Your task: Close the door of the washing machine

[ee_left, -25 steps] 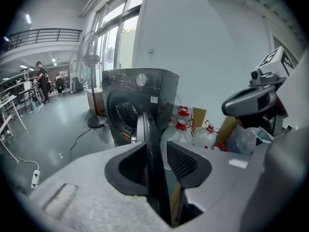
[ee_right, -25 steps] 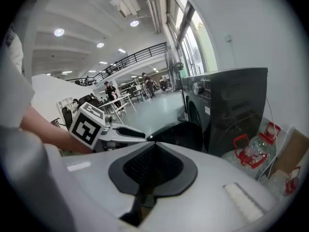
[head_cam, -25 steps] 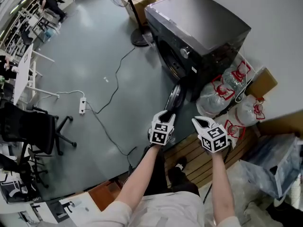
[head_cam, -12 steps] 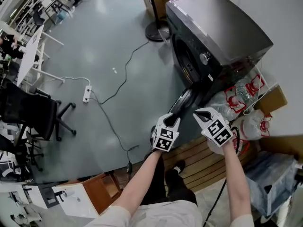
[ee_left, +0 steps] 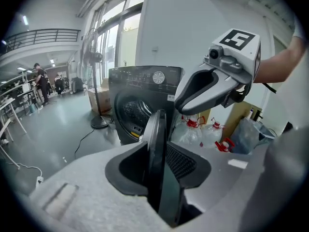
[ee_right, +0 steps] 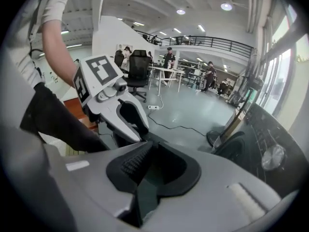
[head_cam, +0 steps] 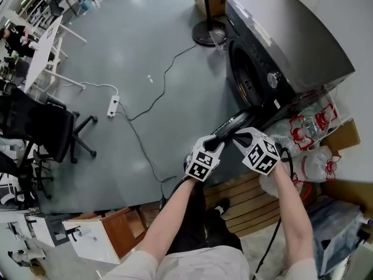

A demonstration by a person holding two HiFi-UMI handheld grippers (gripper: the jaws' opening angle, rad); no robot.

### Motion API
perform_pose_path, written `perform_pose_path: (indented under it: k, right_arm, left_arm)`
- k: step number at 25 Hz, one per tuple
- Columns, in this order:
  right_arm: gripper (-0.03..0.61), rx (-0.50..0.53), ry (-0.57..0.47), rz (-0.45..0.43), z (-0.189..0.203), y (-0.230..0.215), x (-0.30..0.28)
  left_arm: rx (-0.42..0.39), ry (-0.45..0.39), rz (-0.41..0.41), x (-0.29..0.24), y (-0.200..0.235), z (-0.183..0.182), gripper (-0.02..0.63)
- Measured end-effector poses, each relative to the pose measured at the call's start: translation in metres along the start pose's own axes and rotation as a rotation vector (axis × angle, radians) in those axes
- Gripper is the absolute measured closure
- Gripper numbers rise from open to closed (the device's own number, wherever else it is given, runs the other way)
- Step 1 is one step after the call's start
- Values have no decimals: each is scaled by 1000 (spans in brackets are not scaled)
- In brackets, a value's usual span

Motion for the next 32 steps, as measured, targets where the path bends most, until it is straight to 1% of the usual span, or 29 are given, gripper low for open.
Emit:
perform_pose_path:
  k: [2,4,8,10,11,12,13,14,15,19,24,28,32]
  right_arm:
    - [537,59,14,-24,-2,-4,-14]
    - [521,123,39,-56,-3,-8,-27]
    - [453,296,151,-182,-1,-12,-52]
    - [437,348,170,-197,-3,-19,-59]
    - [401,371,178,-202,-4,-22,-61]
    - [388,394,189,-215,-5,-22,-64]
    - [405,416,205,-232,-7,-22,-67]
    - [437,433,221,-247,-8,-20,-72]
    - [426,442,234,-258,-10,-19,-77]
    - [423,415,252,-274,-14,-26,-89]
    - [426,349,250,-255,-16,-37,-98]
    - [426,305,271,-242,-16,-46,-105]
    - [426,242,281,-223,-18,-50,-112]
  left_arm:
    - [-9,16,40,0,7,-2,492]
    - [-19,33,74,-2,14,-3,491]
    - [-22,43,126,-3,24,-5,491]
    - [-13,47,145,-5,28,-5,490]
    - [-10,48,156,-5,30,-5,489]
    - [-12,48,167,-5,32,-6,489]
    - [-19,49,177,-4,35,-7,489]
    - [-29,52,185,-3,38,-8,489]
    - [-39,57,193,-2,43,-9,488]
    - [-54,98,237,-6,57,-12,488]
    - [-76,147,281,-15,73,-19,488]
    - [-86,190,318,-24,84,-21,486]
    - [-84,200,348,-27,93,-21,488]
Point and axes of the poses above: the fingertips, and each gripper's own axes: x backward along the fingers, y to its left, z out of its underside, the point moved 6 cm from there along x, backward along the fingers, and after that the axes turned 4 degrees about -y, right-handed, at the moved point
